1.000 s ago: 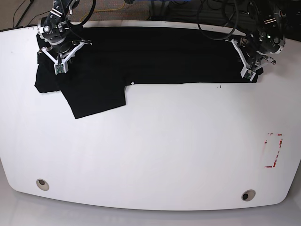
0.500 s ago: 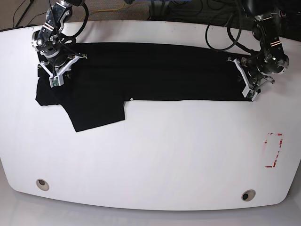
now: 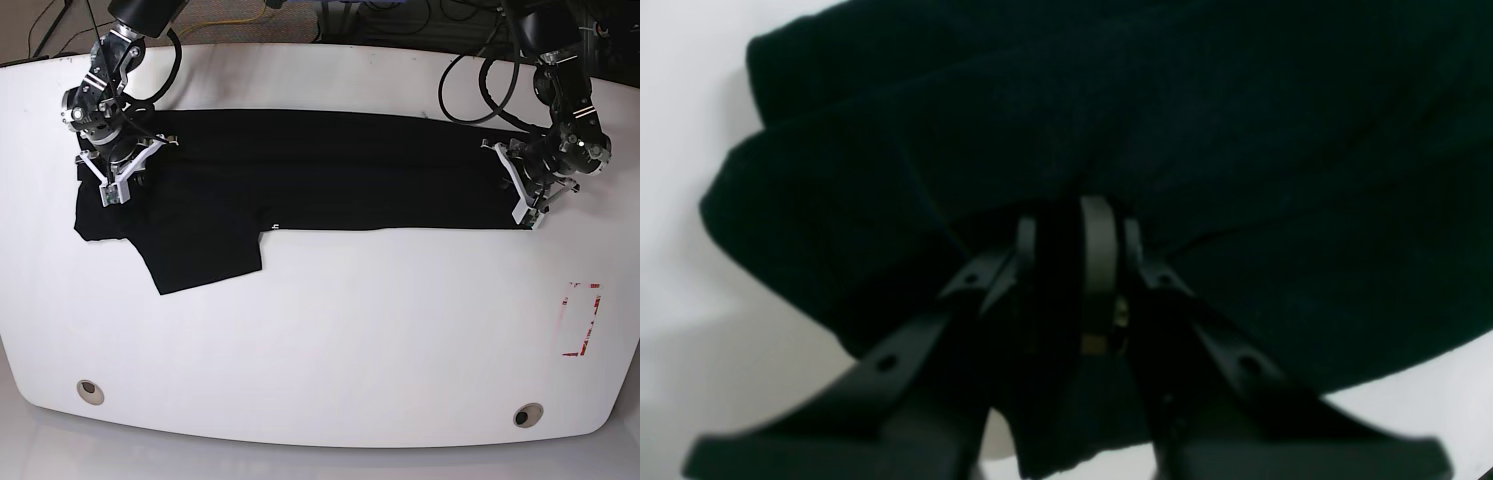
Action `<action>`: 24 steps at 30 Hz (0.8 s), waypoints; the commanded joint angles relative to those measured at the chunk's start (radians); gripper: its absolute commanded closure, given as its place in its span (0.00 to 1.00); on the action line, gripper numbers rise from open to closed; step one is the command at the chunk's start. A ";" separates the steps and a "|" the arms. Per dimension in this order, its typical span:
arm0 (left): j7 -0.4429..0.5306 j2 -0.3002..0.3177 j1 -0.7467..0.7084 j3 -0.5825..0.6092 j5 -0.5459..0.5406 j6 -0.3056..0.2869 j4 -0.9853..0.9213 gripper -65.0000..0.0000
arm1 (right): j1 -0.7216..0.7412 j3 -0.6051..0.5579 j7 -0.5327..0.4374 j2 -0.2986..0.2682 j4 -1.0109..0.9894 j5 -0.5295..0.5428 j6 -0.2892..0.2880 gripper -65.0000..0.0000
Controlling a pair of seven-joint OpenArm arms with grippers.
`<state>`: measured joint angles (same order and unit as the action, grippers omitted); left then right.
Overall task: Layout the t-shirt on the table in an organized manner, then fold the t-shirt properly
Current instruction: 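Lower both grippers and press the shirt band onto the table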
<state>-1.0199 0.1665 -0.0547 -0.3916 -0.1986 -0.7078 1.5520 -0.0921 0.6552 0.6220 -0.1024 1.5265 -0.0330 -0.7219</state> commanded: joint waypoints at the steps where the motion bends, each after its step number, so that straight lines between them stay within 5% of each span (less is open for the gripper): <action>1: -0.026 0.009 0.006 -0.007 0.041 0.010 0.017 0.90 | 0.010 0.005 0.023 -0.018 0.053 -0.031 0.024 0.97; 7: -0.027 0.006 0.006 -0.011 0.040 0.010 0.063 0.77 | 0.036 -0.001 0.111 -0.012 0.196 -0.040 0.024 0.91; 12: -0.029 0.003 0.005 -0.011 0.040 0.010 0.133 0.59 | 0.084 -0.001 0.190 -0.013 0.280 -0.040 0.024 0.61; 19: -0.029 -0.018 0.005 -0.013 0.040 0.010 0.189 0.57 | 0.173 -0.004 0.220 -0.029 0.266 -0.041 0.024 0.19; 24: -0.029 -0.022 0.005 -0.013 0.040 0.010 0.227 0.57 | 0.249 -0.048 0.210 -0.058 0.138 -0.041 0.024 0.10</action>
<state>-1.0618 0.1337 -0.0639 -0.4000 -0.1513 -0.6979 1.7439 0.1123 0.6235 0.8562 -0.1375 1.6985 -0.0845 -0.6979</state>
